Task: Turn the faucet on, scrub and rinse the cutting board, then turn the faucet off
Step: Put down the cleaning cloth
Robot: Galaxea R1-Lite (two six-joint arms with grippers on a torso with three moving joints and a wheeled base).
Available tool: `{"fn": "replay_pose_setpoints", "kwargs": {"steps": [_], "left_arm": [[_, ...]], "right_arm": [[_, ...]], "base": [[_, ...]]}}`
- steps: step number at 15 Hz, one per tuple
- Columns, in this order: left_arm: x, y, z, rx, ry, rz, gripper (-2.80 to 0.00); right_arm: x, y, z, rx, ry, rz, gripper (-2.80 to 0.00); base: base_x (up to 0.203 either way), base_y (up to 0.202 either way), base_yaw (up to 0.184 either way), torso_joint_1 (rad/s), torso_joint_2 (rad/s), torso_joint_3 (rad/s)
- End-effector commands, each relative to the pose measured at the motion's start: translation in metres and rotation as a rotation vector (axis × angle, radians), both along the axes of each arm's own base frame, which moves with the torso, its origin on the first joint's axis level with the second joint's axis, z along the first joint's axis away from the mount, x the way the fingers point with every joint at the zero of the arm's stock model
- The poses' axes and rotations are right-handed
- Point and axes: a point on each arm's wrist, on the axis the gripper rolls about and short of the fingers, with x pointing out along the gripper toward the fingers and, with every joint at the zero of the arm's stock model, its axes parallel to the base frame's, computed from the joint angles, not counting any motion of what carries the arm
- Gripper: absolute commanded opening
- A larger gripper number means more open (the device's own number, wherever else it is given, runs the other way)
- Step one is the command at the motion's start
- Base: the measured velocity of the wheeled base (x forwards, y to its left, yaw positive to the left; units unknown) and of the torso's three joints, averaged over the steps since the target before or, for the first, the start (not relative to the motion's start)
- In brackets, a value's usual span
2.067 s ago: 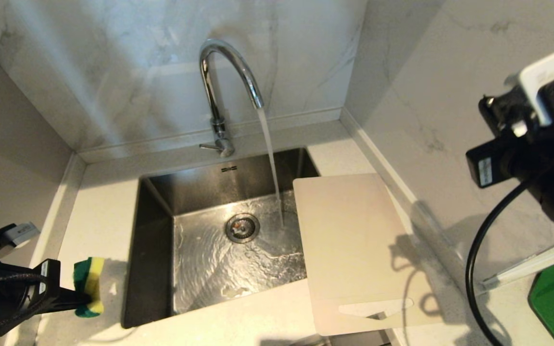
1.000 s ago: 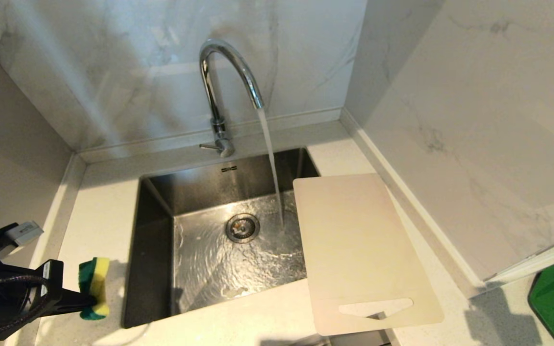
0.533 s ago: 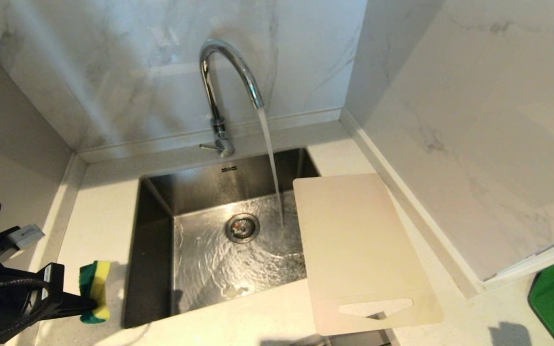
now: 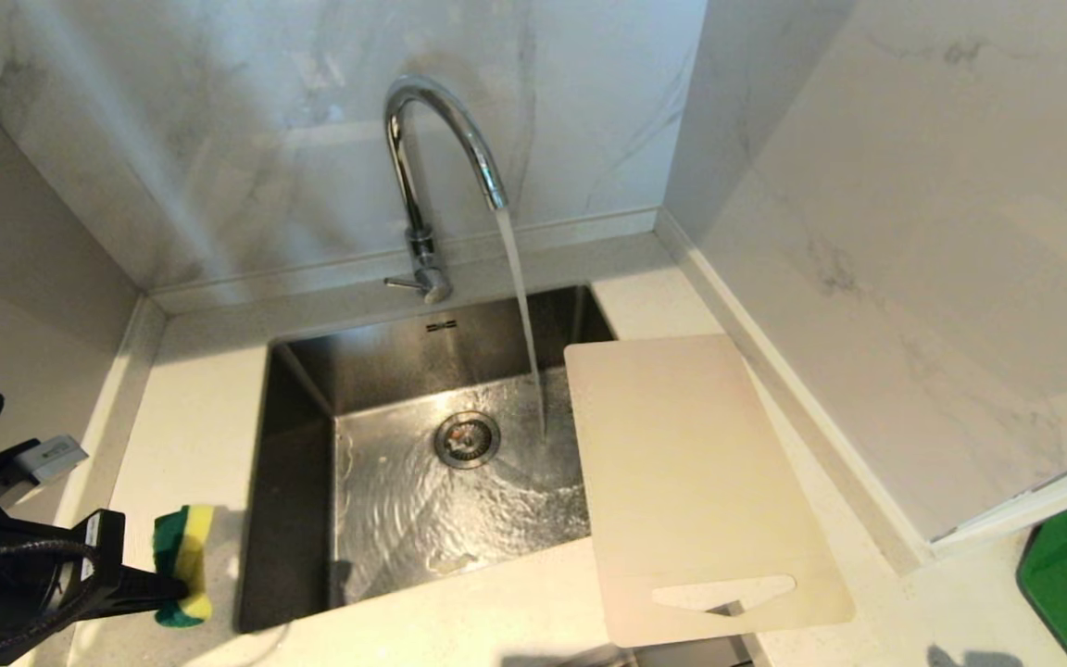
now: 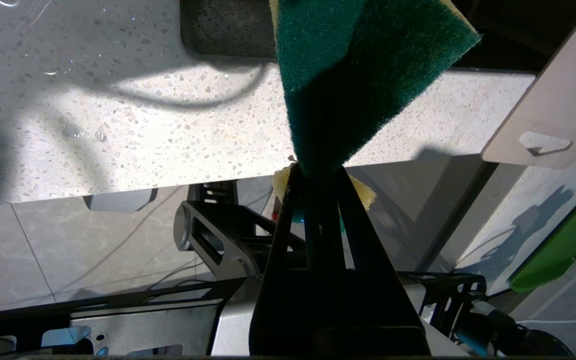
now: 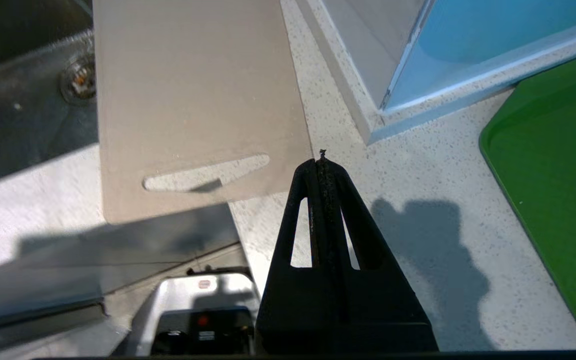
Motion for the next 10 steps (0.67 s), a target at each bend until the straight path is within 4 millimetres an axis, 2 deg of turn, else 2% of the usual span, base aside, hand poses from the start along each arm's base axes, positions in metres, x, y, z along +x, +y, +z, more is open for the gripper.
{"fn": "replay_pose_setpoints", "kwargs": {"steps": [1,6,8,10], "left_arm": [[0.001,0.000,-0.002,-0.001,0.011,-0.002,-2.80],[0.006,-0.001,-0.006,0.002,0.032,-0.006,-2.80],[0.007,-0.002,-0.007,0.003,0.035,-0.009,-2.80],[0.006,-0.003,-0.007,0.004,0.036,-0.011,-2.80]], "right_arm": [[-0.016,-0.006,-0.020,-0.085,-0.010,-0.003,-2.80],[-0.028,-0.008,-0.031,-0.205,0.048,-0.219,-2.80],[-0.036,-0.008,-0.047,-0.226,0.039,-0.178,-2.80],[-0.031,-0.006,-0.072,-0.220,0.088,-0.107,-2.80]], "base": [[0.000,0.000,0.000,0.000,0.00,0.000],[0.000,0.000,0.000,0.000,0.00,0.000],[0.000,0.000,0.000,0.000,0.00,0.000],[0.000,0.000,0.000,0.000,0.00,0.000]]}}
